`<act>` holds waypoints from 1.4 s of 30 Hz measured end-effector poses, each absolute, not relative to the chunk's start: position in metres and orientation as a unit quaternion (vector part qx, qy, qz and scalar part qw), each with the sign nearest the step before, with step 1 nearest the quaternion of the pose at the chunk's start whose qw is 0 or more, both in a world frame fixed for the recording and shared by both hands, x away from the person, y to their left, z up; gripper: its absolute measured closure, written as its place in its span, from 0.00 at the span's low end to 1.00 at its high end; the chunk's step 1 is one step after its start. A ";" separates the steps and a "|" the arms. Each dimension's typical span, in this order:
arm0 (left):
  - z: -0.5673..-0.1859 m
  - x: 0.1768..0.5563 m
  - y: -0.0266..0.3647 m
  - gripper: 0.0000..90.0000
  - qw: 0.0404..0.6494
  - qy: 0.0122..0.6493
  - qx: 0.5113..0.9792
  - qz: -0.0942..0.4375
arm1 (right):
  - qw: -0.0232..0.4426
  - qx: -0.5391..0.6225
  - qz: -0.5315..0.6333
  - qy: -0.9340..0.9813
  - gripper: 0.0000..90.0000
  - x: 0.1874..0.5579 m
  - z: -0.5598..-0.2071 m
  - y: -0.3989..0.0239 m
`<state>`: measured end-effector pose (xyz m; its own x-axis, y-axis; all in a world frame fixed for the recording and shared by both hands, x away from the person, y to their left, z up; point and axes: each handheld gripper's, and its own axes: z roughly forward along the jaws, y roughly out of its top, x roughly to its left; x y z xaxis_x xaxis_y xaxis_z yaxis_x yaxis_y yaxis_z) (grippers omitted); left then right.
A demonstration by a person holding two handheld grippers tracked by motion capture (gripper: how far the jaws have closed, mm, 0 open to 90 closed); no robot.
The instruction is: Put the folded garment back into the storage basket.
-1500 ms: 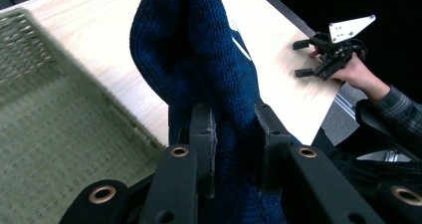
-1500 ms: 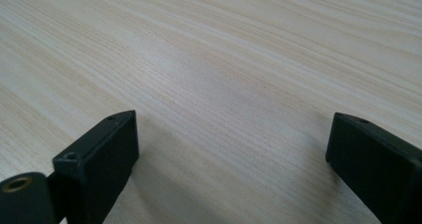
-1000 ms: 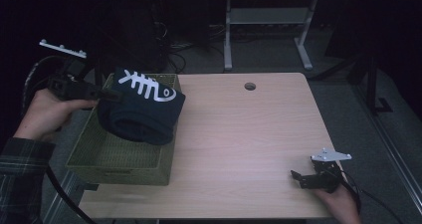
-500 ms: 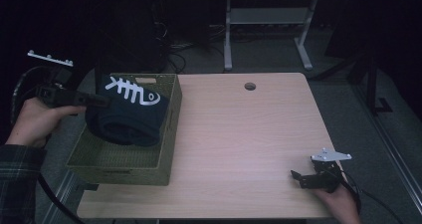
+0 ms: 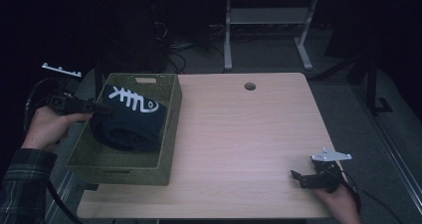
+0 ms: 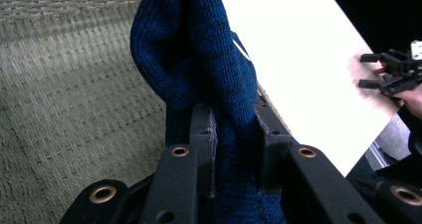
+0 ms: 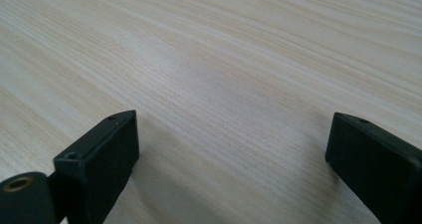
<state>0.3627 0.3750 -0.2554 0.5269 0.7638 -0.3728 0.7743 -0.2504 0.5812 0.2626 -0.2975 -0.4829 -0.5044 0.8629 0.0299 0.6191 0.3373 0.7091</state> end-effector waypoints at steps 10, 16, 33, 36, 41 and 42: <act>-0.272 0.367 0.372 0.83 0.365 0.489 0.792 -0.020 | 0.179 0.464 0.340 0.798 0.07 0.263 -0.483 -0.297; -0.284 0.368 0.370 0.83 0.365 0.488 0.792 -0.033 | 0.179 0.465 0.340 0.798 0.07 0.263 -0.483 -0.297; -0.331 0.385 0.373 0.83 0.329 0.501 0.800 -0.033 | 0.181 0.466 0.340 0.797 0.07 0.263 -0.483 -0.297; -0.336 0.388 0.378 0.83 0.310 0.509 0.803 -0.014 | 0.182 0.465 0.340 0.797 0.07 0.263 -0.483 -0.298; -0.342 0.392 0.386 0.82 0.298 0.521 0.800 -0.001 | 0.181 0.465 0.340 0.797 0.07 0.263 -0.483 -0.298; -0.343 0.393 0.387 0.81 0.297 0.524 0.798 0.001 | 0.181 0.466 0.340 0.797 0.07 0.263 -0.483 -0.298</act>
